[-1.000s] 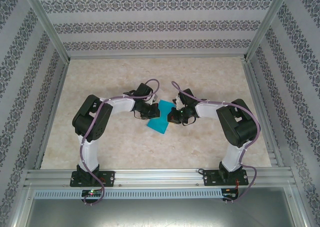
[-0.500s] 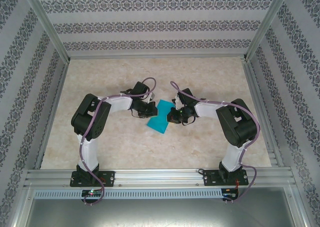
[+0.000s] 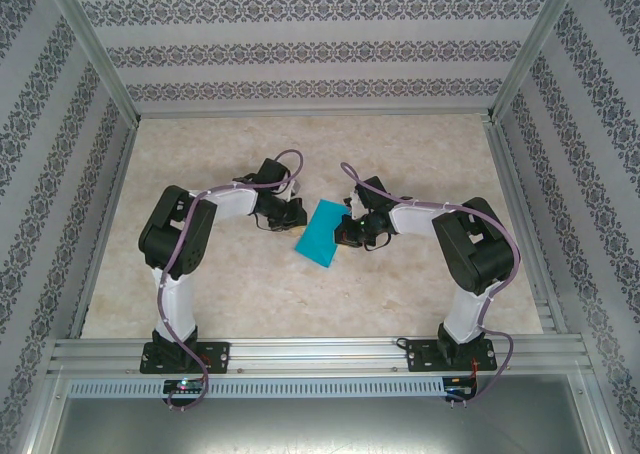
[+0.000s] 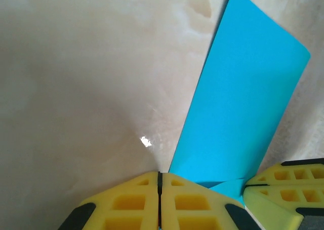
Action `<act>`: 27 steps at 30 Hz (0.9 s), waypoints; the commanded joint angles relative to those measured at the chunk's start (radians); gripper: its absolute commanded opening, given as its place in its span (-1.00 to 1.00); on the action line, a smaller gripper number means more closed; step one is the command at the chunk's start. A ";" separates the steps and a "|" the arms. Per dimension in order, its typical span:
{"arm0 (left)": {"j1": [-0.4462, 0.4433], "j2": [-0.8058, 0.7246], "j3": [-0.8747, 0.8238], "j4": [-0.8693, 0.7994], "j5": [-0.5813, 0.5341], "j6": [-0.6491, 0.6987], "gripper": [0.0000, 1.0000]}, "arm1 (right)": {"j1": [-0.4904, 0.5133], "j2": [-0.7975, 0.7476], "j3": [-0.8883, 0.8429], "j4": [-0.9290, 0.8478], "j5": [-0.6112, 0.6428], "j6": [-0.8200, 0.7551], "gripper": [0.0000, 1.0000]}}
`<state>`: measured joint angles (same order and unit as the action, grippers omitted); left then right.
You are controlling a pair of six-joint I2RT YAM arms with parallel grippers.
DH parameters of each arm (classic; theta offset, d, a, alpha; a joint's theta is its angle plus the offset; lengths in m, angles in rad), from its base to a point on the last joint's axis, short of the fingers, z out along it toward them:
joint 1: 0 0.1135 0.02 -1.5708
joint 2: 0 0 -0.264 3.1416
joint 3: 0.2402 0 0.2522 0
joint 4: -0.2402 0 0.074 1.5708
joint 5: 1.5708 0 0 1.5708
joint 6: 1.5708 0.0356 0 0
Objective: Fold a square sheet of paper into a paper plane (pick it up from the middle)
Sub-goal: Fold the triangle a second time at the center of the table.
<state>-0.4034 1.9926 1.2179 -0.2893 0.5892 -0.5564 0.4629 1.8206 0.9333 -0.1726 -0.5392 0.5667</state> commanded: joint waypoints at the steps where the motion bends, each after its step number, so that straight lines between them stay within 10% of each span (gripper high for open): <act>1: 0.002 -0.059 0.024 -0.045 -0.027 0.004 -0.81 | 0.006 0.020 -0.009 -0.079 0.047 -0.032 -1.00; 27: -0.119 0.029 0.027 -0.008 0.004 -0.012 -0.82 | 0.013 0.000 0.010 -0.079 0.044 -0.043 -1.00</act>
<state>-0.5156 2.0033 1.2339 -0.3035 0.5945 -0.5827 0.4629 1.8206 0.9386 -0.1841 -0.5388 0.5453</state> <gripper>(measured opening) 0.095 0.042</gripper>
